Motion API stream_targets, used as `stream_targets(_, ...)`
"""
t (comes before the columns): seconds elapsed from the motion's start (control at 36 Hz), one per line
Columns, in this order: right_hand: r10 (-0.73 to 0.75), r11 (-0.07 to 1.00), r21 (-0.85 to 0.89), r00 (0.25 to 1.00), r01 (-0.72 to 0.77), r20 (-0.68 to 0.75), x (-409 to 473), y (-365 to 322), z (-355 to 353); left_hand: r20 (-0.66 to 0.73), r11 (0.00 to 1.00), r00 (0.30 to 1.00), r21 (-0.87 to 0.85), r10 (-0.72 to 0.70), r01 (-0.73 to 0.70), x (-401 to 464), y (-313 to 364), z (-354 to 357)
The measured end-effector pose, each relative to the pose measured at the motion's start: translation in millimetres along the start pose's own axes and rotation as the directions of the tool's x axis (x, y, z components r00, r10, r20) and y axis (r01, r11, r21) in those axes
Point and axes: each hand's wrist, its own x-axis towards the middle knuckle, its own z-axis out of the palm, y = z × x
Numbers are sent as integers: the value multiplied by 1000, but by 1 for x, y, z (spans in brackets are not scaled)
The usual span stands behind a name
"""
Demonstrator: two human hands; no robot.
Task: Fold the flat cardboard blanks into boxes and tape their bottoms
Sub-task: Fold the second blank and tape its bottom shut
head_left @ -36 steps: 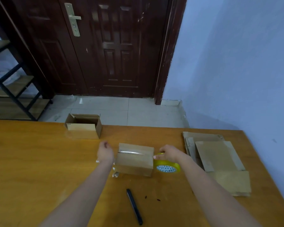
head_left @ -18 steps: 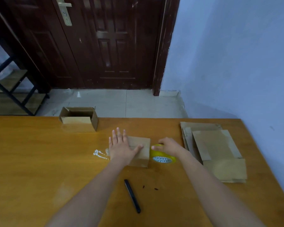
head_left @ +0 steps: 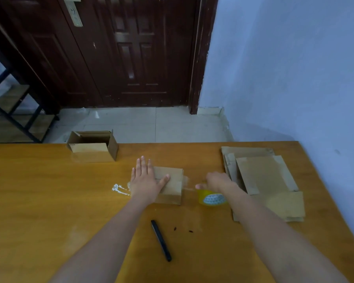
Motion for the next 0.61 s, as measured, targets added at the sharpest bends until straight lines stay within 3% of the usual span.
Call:
stream_targets(0.17,-20,990,141,999,24,-31,4,8,23,18,1000,1000,26,-8,7,2,3,-2)
stream_targets(0.22,-20,987,158,992,39,-123,4,8,28,24,1000,1000,27,-7,7,2,3,-2)
stream_targets(0.28,-2,985,164,948,58,-320,1,6,32,31,999,999,31,-9,8,2,3,-3)
stream_targets(0.31,13,983,167,879,77,-477,-3,3,35,37,999,999,33,-11,10,2,3,-3)
stream_targets(0.36,7,969,160,630,186,-776,-18,-7,45,45,999,999,36,-16,14,3,3,-4)
stream_targets(0.39,-25,954,132,509,268,-860,-27,-13,52,46,999,999,36,-17,15,3,4,-4)
stream_targets(0.42,-75,938,100,475,333,-877,-37,-21,61,47,999,999,37,-16,15,3,4,-5)
stream_targets(0.44,-157,918,69,516,391,-842,-45,-31,74,50,999,999,39,-15,13,3,4,-6)
stream_targets(0.53,-335,910,66,817,410,-469,-60,-64,109,57,999,998,42,-9,6,2,5,-7)
stream_targets(0.61,-305,942,101,943,319,-130,-60,-95,130,67,999,998,48,-9,6,3,5,-7)
